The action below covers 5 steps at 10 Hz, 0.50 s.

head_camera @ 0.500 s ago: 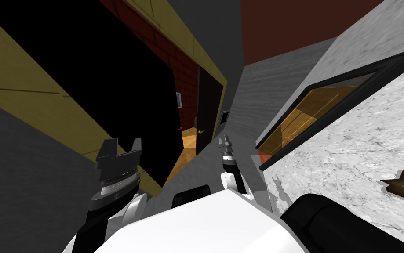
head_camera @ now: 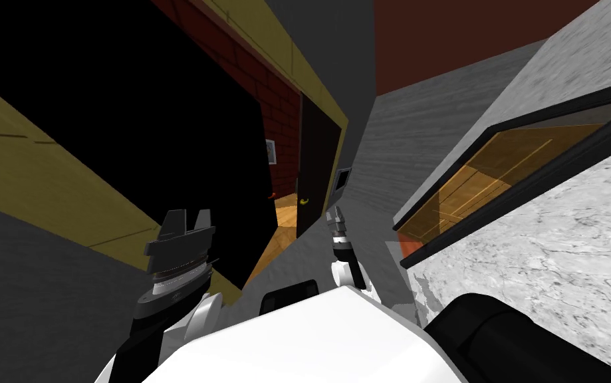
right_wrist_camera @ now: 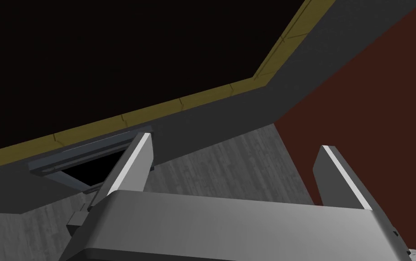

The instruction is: Push the door open

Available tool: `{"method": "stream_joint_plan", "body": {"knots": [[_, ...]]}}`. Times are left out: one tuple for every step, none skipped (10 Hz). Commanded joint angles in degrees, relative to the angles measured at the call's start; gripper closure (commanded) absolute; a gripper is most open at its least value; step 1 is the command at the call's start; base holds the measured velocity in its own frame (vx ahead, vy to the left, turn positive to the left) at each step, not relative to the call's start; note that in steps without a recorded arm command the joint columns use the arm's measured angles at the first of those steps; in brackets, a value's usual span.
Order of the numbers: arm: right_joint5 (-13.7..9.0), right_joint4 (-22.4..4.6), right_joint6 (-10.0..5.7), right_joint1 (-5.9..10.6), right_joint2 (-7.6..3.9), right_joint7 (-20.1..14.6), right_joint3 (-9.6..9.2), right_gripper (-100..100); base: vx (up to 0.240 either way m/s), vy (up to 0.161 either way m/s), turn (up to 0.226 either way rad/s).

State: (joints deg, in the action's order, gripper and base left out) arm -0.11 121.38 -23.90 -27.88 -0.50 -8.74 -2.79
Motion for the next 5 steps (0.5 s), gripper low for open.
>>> {"method": "stream_joint_plan", "body": {"knots": [[0.13,-2.11,-0.90,0.38,-0.30,0.17,-0.53,-100,0.100,-0.059,0.057],[0.19,-3.45,-1.27,0.79,-0.54,0.25,-0.81,-100,0.085,-0.059,0.058],[0.24,-4.79,-1.65,1.21,-0.77,0.33,-1.09,-100,0.077,-0.074,0.075],[0.30,-6.16,-2.03,1.63,-1.01,0.42,-1.37,-100,0.089,-0.066,0.073],[0.37,-7.71,-2.46,2.11,-1.24,0.52,-1.69,-100,0.084,-0.083,0.072]]}}
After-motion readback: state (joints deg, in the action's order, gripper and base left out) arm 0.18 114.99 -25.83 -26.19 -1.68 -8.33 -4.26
